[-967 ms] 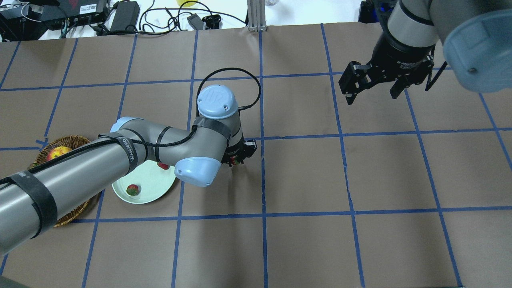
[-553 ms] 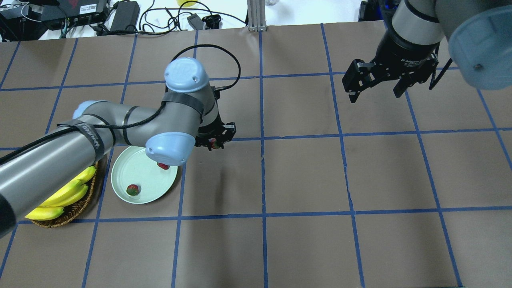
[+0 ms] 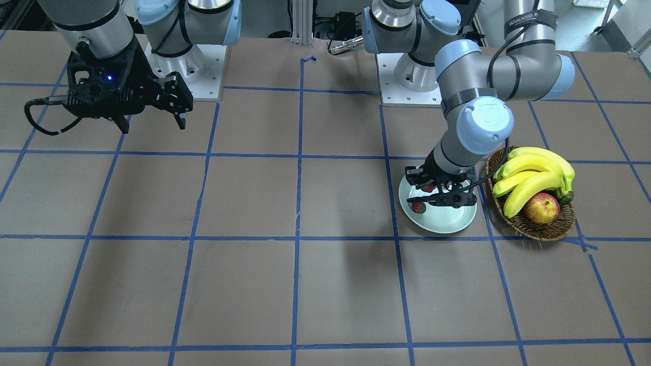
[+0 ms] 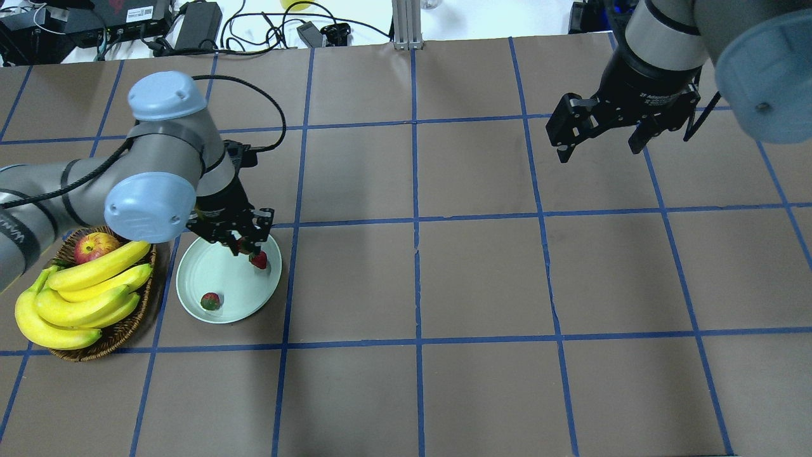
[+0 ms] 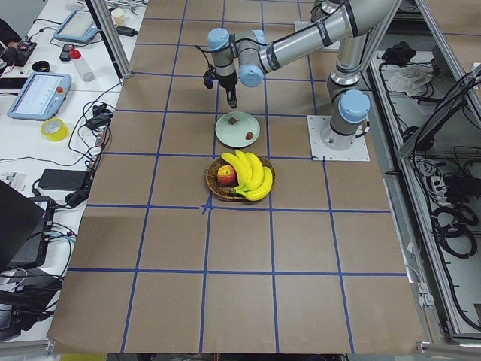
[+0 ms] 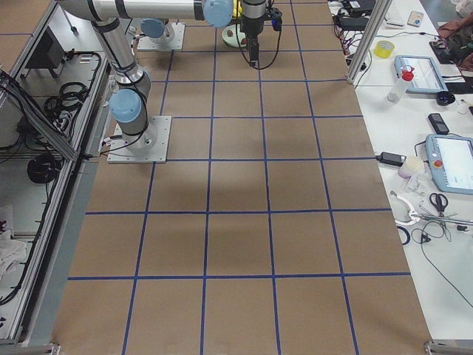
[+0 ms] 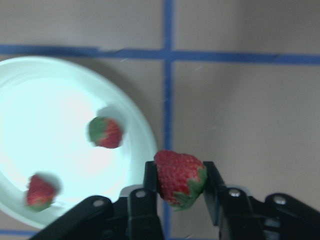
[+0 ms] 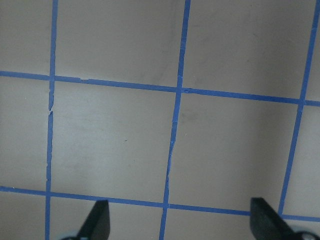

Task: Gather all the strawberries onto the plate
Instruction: 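Lower the strawberry onto the plate and open the left gripper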

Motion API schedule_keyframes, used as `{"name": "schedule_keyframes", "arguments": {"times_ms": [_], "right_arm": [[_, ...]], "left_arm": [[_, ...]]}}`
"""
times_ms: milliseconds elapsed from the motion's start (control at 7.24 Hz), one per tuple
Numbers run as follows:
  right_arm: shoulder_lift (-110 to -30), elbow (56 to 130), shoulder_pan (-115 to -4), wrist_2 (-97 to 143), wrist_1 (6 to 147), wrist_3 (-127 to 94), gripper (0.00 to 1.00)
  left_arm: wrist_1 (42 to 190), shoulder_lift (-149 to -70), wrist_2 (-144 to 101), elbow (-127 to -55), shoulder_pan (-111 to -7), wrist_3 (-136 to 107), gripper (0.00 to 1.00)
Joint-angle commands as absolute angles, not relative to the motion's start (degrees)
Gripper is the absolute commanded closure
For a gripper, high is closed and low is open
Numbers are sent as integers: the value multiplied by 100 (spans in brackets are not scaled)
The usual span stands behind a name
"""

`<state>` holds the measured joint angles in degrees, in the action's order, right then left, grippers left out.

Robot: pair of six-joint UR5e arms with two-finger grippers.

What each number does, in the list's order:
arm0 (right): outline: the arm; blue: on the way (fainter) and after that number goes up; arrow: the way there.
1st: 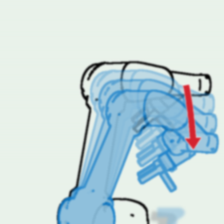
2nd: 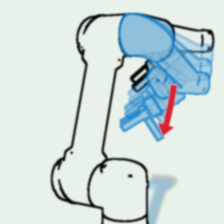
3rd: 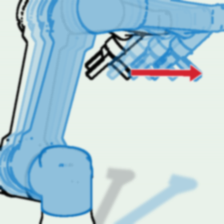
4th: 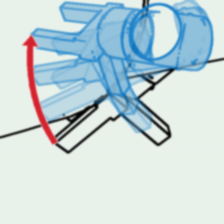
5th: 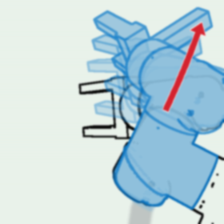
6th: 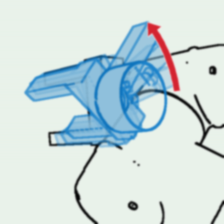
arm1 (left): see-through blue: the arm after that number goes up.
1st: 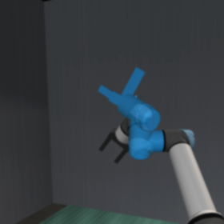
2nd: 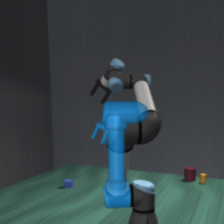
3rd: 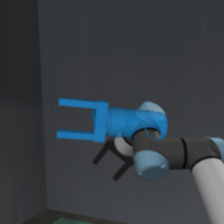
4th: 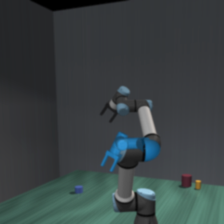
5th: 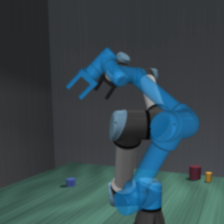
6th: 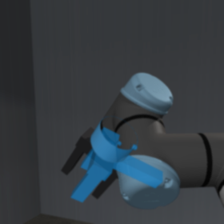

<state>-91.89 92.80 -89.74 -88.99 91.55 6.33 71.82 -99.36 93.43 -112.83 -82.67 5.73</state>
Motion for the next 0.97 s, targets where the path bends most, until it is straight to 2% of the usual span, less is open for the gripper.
{"name": "schedule_keyframes", "arguments": {"times_ms": [0,138,276,415,691,829], "right_arm": [[-9193,9281,-8974,-8921,9150,633,0],[-9193,9281,-8974,-8921,9176,642,0],[-9193,9281,-8974,-8921,9176,642,0],[-9193,9281,-8974,-8912,9184,633,0],[-9193,9281,-8974,-8921,9184,633,0],[-9185,9281,-8974,-8921,9176,633,0]], "left_arm": [[6572,-9817,9334,-12073,-7735,1097,100],[6444,-9852,9325,-12094,-7743,1064,97],[6399,-9870,9238,-12068,-7761,1063,17],[6416,-9879,9089,-11867,-7769,1029,0],[7113,-9687,9114,-11053,-7857,1011,0],[7928,-9512,9097,-10282,-7892,1037,0]]}}
